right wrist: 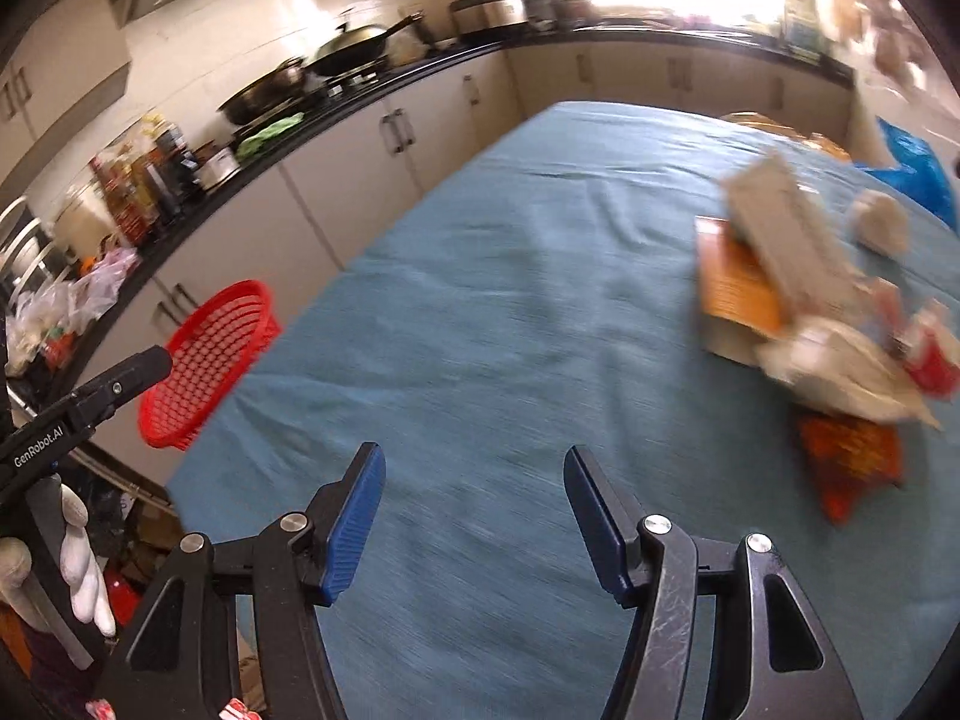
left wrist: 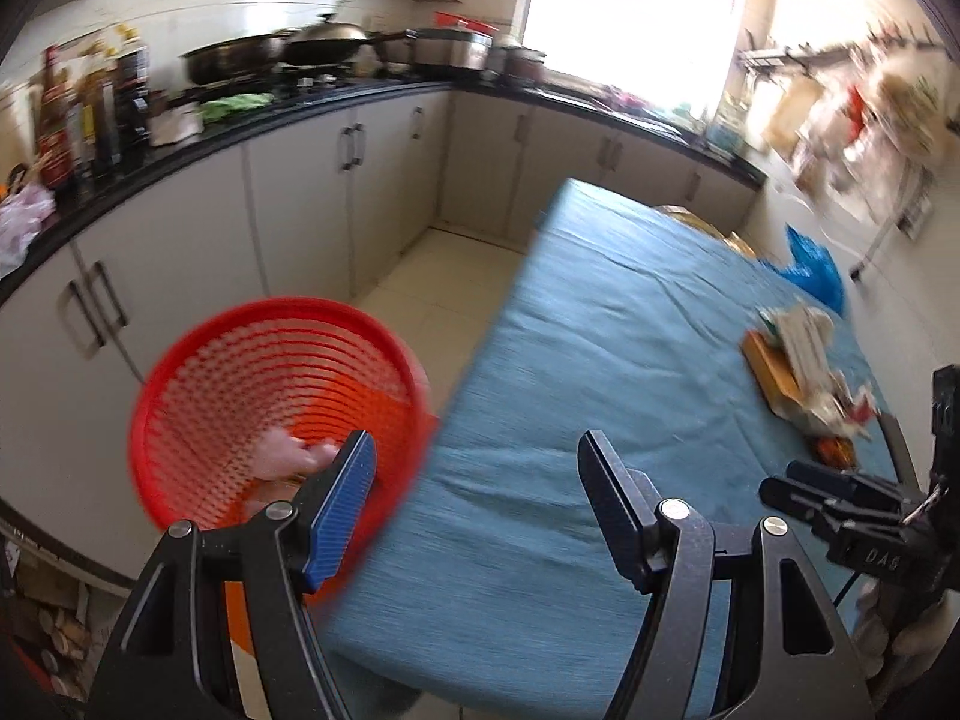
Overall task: Collect trash
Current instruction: 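Move both tools back over the table toward the remaining trash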
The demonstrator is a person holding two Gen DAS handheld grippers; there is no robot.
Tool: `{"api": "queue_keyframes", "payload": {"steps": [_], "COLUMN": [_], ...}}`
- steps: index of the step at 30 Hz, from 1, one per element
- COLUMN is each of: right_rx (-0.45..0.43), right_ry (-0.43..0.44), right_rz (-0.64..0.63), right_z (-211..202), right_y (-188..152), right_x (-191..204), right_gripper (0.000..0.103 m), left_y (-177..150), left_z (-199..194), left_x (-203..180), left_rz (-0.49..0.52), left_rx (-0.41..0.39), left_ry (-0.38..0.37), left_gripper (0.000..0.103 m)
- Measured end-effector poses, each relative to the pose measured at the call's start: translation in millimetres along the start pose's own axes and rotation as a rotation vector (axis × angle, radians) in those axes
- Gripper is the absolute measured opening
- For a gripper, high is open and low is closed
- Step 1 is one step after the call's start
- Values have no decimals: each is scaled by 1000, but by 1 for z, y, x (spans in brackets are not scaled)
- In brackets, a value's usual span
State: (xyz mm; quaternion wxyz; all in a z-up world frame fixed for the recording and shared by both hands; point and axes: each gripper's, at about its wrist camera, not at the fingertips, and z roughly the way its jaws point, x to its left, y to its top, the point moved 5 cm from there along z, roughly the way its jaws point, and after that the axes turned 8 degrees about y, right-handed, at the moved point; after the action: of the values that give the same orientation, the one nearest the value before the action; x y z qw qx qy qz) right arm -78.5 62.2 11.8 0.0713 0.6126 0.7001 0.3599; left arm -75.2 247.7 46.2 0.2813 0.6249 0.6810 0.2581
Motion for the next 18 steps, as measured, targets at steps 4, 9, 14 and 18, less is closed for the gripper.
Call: {"api": "queue_keyframes", "payload": {"steps": [4,9,14,18], "right_rx": [-25,-52,-73,-107], "right_ry": [-64,-157,-235,-253], "right_rz": [12,58,204,283], "right_z": [-31,-66,-92,-104], "right_y": [-15,-30,-38,-38], "right_x": [-34,-89,-159,-191], "right_gripper": [67,67,67,67], "left_y": [-11,-24,-36,-46], "left_z": [10,24,43,54], "left_x": [-42,-96,-144,-174], "left_rz": [60,151,218,253], "left_rx": [36,72,117,144], "left_ry": [-39,-78,-129,-164], "left_gripper": [69,69,69,69]}}
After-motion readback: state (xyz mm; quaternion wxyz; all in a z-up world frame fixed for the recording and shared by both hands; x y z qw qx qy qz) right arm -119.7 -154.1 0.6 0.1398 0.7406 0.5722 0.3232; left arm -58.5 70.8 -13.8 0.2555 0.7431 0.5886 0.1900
